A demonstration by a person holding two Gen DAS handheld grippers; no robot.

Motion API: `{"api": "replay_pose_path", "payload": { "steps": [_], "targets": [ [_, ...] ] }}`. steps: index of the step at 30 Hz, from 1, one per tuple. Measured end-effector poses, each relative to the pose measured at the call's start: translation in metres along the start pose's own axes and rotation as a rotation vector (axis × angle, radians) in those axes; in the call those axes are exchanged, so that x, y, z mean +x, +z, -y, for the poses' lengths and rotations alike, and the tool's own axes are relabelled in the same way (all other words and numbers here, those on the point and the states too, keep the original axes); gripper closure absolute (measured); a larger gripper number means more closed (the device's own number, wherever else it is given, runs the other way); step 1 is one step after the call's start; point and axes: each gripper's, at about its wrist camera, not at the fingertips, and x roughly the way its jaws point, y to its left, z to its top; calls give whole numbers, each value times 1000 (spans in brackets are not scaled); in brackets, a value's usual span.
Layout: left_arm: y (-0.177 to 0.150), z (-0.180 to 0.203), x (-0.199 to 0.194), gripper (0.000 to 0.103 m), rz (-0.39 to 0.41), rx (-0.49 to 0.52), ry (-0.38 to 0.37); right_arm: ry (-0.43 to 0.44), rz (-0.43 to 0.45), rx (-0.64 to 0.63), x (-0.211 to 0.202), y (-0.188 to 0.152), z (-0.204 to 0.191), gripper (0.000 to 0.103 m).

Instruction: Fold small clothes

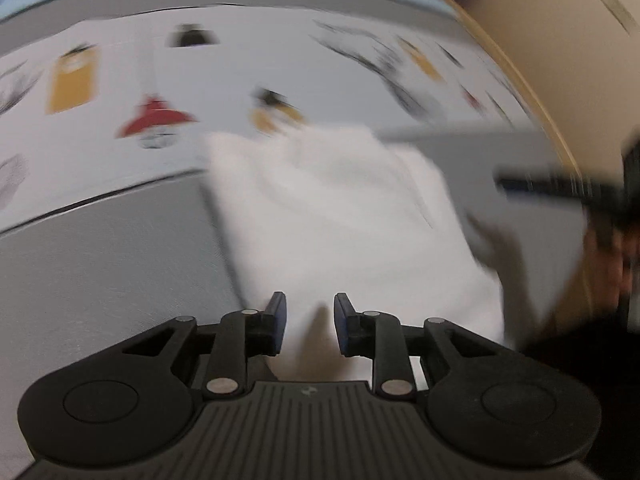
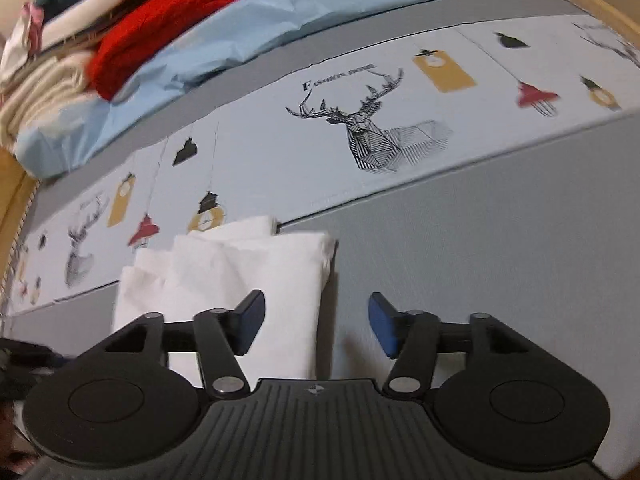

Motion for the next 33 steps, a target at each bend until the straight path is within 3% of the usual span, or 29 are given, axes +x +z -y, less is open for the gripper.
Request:
{"api": "replay_pose_path", "payload": {
  "steps": [3, 8, 9, 10, 11, 12, 15, 17, 18, 19, 21, 23, 24, 25, 26, 27, 30, 33],
  "targets": [
    [11, -23, 11, 63, 14, -130, 28, 3, -69, 19, 43, 7, 5, 43],
    [30, -50, 29, 61, 17, -300, -24, 72, -158, 123, 92, 3, 10, 44],
    [33, -50, 32, 61, 12, -319, -36, 87, -146, 123, 96, 5, 7, 49],
    [36, -51, 35, 64, 16, -324, -51, 97, -141, 105, 99, 8, 5, 81],
    [39, -50, 38, 73, 29, -311, -65, 99, -128, 96, 100, 10, 4, 94],
    [41, -49, 40, 92, 38, -297, -50, 100, -104, 116, 96, 13, 7, 94],
    [42, -55, 43, 95, 34, -327, 12, 112, -12, 181, 82, 20, 13, 94],
    [43, -58, 43, 93, 40, -338, 17, 61, -51, 154, 91, 17, 11, 92],
    [44, -60, 43, 86, 39, -366, 11, 31, -76, 171, 96, 15, 13, 85],
    [46, -62, 45, 70, 33, -397, -7, 12, -90, 198, 97, 14, 16, 71],
    [48, -63, 50, 49, 28, -414, -63, 32, -98, 210, 96, 18, 18, 66],
    [49, -57, 61, 48, -5, -394, -71, 83, -119, 185, 98, 20, 15, 58],
    [50, -54, 68, 53, -19, -380, -67, 88, -135, 168, 100, 19, 13, 58],
    [51, -50, 73, 69, -21, -367, -57, 82, -141, 151, 103, 17, 12, 60],
    [52, -49, 76, 76, -16, -357, -50, 73, -138, 138, 104, 16, 10, 69],
    [55, -48, 76, 88, -9, -348, -45, 89, -133, 131, 103, 18, 10, 94],
    [74, -38, 58, 90, 78, -288, -26, 88, -59, 117, 91, 26, 2, 95],
    [91, -24, 28, 91, 238, -178, 37, 137, 97, 63, 69, 39, -11, 95]
  ]
}}
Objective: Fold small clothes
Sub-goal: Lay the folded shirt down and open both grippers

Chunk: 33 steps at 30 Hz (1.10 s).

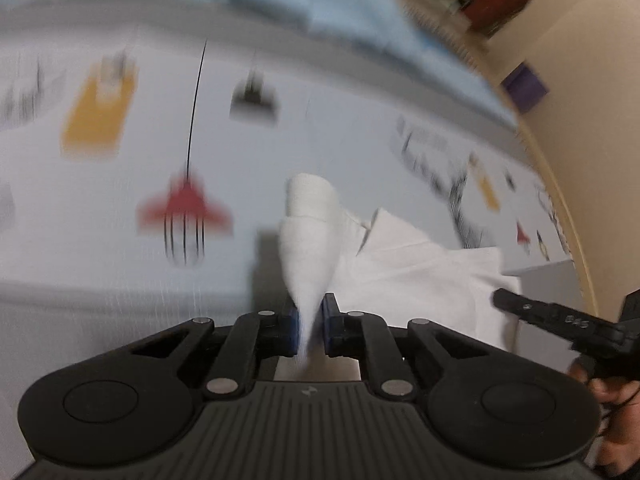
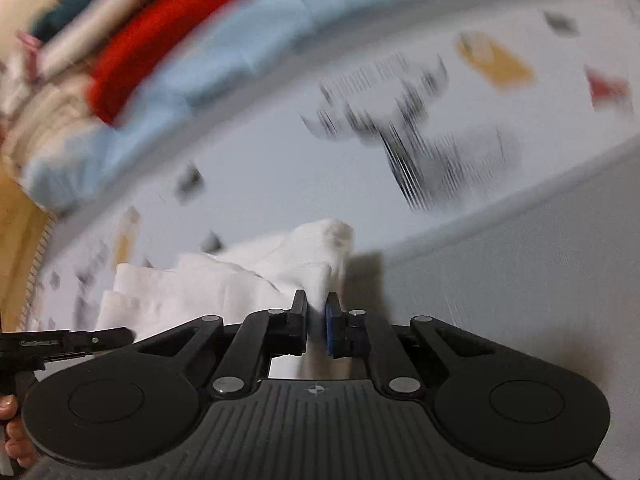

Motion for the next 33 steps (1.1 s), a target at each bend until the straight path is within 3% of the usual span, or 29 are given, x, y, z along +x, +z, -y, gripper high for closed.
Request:
{"api": "replay_pose_path", "payload": {
  "steps": [2, 3, 4, 5, 7, 10, 12, 13, 14, 16, 19, 21, 22, 23, 24, 26, 28, 29, 30, 33],
  "targets": [
    [9, 3, -13, 90, 107, 17, 64, 3, 87, -48, -7, 8, -8, 92],
    [12, 2, -17, 84, 140, 4, 102, -26, 107, -58, -7, 10, -5, 86],
    [15, 0, -21, 75, 150, -14, 107, -79, 121, -65, -5, 12, -5, 70],
    [14, -2, -25, 75, 153, -30, 76, -121, 124, -64, -4, 14, -3, 63],
    [9, 4, -24, 75, 117, -3, -8, -108, 132, -43, -9, 15, 0, 63],
    [-9, 25, -10, 75, -16, 162, -75, -26, 131, -158, -19, 9, -15, 63],
    [-28, 35, 10, 76, -134, 254, -56, 46, 53, -261, -17, 0, -27, 64],
    [-38, 36, 23, 78, -201, 289, -12, 67, -33, -315, -8, -7, -31, 67],
    [-48, 37, 29, 79, -220, 322, 33, 33, -120, -369, 5, -18, -34, 67],
    [-49, 43, 23, 79, -191, 308, 39, -151, -229, -450, 28, -38, -29, 59],
    [-49, 56, -2, 79, -122, 285, -10, -69, -141, -317, 4, -25, -27, 66],
    [-64, 57, 8, 80, -180, 329, 25, -26, -109, -350, -4, -27, -28, 68],
    [-74, 52, 14, 82, -207, 358, 62, -68, -179, -394, 5, -36, -26, 62],
    [-82, 54, 10, 82, -184, 392, 60, -122, -258, -427, 15, -47, -19, 53],
    [-84, 62, 4, 81, -183, 423, 85, -154, -250, -415, 13, -51, -15, 42],
    [-86, 78, -13, 73, -175, 444, 159, -200, -192, -338, -11, -42, -15, 47],
    [-94, 88, -40, 47, -104, 447, 177, -232, -90, -302, -44, -38, -22, 47],
    [-99, 92, -55, 40, -61, 441, 185, -230, -59, -297, -60, -38, -26, 46],
    [-107, 95, -70, 28, -19, 435, 198, -232, -39, -296, -74, -43, -29, 44],
    [-138, 108, -114, 19, 115, 401, 261, -263, 9, -336, -112, -63, -49, 22]
  ]
}}
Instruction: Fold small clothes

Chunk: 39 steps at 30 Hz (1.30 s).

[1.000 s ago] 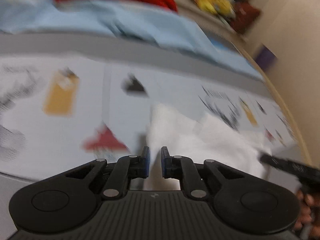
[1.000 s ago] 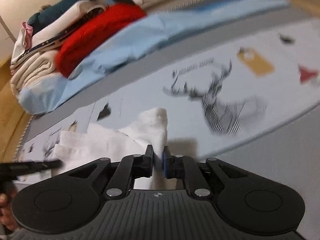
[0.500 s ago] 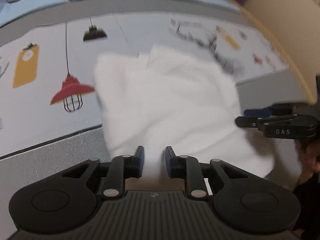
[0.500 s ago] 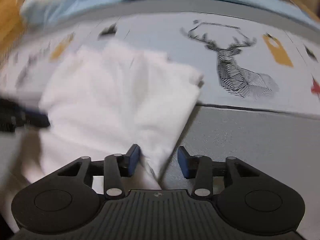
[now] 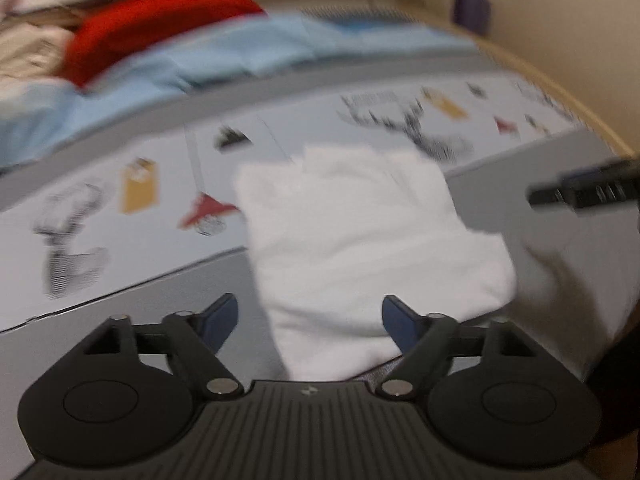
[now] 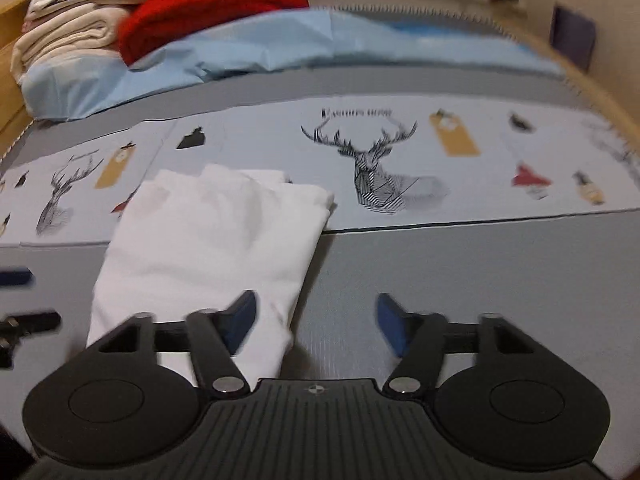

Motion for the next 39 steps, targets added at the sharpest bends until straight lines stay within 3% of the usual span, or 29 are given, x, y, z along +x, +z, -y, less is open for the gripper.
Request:
{"api": "replay_pose_path", "payload": {
  "steps": [1, 3, 9, 11, 15, 21, 26, 39],
  "targets": [
    [-6, 3, -16, 18, 33, -30, 24, -17, 12, -17, -13, -9, -6, 13],
    [-20, 9, -46, 18, 81, -111, 70, -42, 37, -30, -34, -23, -18, 9],
    [-59, 28, -72, 18, 70, -302, 101, -51, 98, -1, -75, -68, -43, 8],
    [-60, 30, -62, 18, 19, -277, 108, -65, 88, -9, -76, -79, -52, 8],
    [-59, 28, -50, 18, 30, -252, 154, -59, 56, -3, -73, -86, -57, 8],
    [-61, 29, -38, 18, 9, -279, 102, -72, 35, -34, -61, -85, -67, 8],
    [-59, 37, -36, 17, 31, -235, 97, -64, 31, -56, -57, -84, -68, 8],
    [-57, 36, -28, 16, 27, -239, 85, -66, 24, -54, -53, -82, -65, 8]
  ]
}}
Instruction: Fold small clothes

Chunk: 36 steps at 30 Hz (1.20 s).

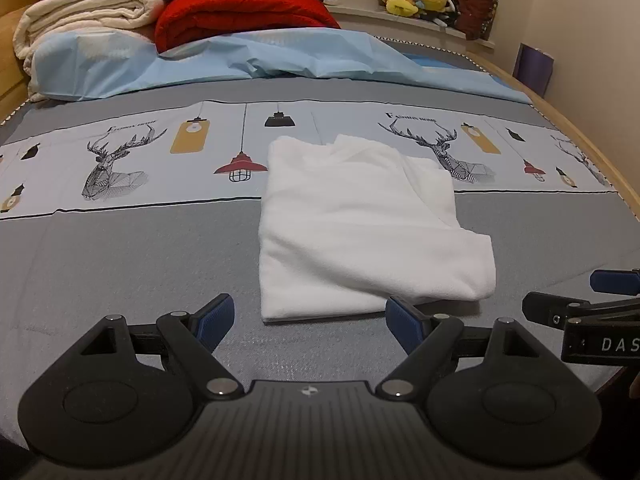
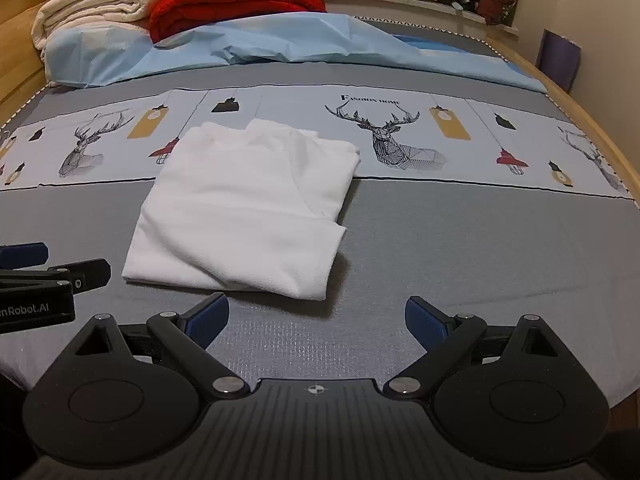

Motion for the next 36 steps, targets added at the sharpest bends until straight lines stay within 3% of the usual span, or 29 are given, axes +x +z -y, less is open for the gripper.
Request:
{"api": "replay_pose_path", "payload": {
  "steps": [36],
  "targets": [
    [0, -1, -1, 16, 10, 4, -21, 5, 5, -9, -1, 2, 3, 8]
  ]
}}
